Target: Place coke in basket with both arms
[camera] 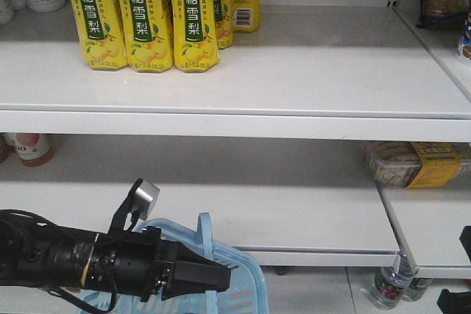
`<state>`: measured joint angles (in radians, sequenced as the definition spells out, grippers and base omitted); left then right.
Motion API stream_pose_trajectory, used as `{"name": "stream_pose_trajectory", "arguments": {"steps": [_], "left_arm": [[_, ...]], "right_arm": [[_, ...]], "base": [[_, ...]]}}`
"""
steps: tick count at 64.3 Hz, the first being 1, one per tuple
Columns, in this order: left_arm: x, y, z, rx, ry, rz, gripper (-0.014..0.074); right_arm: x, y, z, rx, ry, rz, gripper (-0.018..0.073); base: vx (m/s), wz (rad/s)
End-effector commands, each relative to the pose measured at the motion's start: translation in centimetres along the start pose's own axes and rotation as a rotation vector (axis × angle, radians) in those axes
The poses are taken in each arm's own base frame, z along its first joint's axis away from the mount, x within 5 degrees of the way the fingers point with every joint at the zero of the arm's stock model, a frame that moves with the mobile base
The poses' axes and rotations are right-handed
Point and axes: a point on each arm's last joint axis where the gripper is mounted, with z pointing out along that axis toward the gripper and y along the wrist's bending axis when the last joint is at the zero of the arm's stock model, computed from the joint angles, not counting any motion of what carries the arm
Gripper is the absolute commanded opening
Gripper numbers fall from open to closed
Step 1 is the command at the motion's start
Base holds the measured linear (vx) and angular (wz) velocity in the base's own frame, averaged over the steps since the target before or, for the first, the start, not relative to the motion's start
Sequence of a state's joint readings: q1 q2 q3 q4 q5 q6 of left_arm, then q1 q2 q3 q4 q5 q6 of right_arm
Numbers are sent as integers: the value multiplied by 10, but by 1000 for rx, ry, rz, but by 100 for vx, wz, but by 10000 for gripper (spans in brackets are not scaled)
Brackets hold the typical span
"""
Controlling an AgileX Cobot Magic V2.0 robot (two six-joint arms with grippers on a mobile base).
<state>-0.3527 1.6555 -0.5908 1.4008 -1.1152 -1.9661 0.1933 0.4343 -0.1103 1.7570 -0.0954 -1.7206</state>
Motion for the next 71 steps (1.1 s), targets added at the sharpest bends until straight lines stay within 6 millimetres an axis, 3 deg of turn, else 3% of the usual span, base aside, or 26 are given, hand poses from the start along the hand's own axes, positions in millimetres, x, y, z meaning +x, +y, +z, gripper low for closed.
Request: {"name": "stream_pose_trajectory", "arguments": {"steps": [1, 14, 32, 49, 71], "left_arm": [[-2, -50, -12, 261, -37, 99, -6], [13, -81, -29, 247, -145, 197, -6], [60, -97, -50, 157, -265, 292, -6], [101, -99, -74, 149, -354, 373, -6], [114, -107, -91, 147, -459, 458, -6]], "right_arm": [[-9, 2, 0, -15, -26, 1, -10], [-9, 2, 0, -15, -26, 1, -10], [-9, 1, 0, -14, -26, 2, -10], [-9, 1, 0, -14, -26, 2, -10], [-9, 2, -1, -20, -27, 1, -10]], "base": [[0, 0], [0, 0], [0, 0], [0, 0], [0, 0]]}}
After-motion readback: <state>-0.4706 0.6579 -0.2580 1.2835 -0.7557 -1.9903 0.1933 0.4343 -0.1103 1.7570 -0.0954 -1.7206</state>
